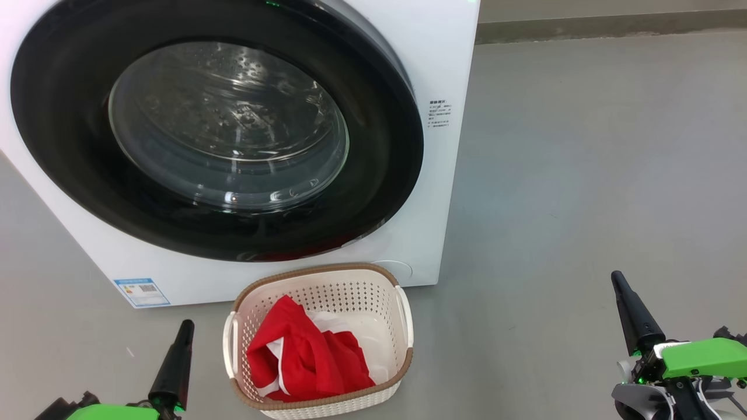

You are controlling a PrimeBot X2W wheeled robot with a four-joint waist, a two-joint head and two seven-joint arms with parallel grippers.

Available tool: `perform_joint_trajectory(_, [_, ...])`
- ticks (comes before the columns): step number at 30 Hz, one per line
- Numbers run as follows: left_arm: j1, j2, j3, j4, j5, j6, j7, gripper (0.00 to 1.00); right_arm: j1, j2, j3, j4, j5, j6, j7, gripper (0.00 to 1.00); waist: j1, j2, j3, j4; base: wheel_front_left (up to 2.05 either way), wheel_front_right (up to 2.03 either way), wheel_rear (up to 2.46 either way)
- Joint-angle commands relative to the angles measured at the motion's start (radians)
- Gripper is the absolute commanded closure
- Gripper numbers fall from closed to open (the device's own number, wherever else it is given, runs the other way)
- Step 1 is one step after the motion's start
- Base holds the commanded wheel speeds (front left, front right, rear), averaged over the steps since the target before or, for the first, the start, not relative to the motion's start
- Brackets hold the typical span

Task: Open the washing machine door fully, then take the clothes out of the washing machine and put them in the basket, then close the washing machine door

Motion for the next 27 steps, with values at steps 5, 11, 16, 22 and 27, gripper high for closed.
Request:
perform_joint_trajectory(5, [-0.04,0.014,0.035,-0.019,-0.007,-0.007,0.008,1.0,-0.042,-0.016,0.015,-0.025,0.006,-0.001,0.004,1.0,-0.0001,-0.0001,0.0,0.0,0.0,0.0,0.0])
perform_joint_trajectory(11, [-0.04,0.014,0.035,-0.019,-0.007,-0.007,0.008,1.0,-0.042,-0.015,0.014,-0.025,0.005,-0.001,0.004,1.0,-0.0001,-0.0001,0.0,0.0,0.0,0.0,0.0])
perform_joint_trajectory(16, [-0.04,0.014,0.035,-0.019,-0.007,-0.007,0.008,1.0,-0.042,-0.015,0.013,-0.025,0.005,-0.001,0.005,1.0,-0.0001,-0.0001,0.0,0.0,0.0,0.0,0.0])
perform_joint_trajectory(22, [-0.04,0.014,0.035,-0.019,-0.007,-0.007,0.008,1.0,-0.043,-0.014,0.013,-0.025,0.004,-0.001,0.005,1.0,-0.0001,-0.0001,0.0,0.0,0.0,0.0,0.0])
perform_joint_trajectory(27, [-0.04,0.014,0.035,-0.019,-0.007,-0.007,0.008,1.0,-0.043,-0.014,0.012,-0.025,0.004,-0.001,0.006,1.0,-0.0001,-0.0001,0.0,0.0,0.0,0.0,0.0])
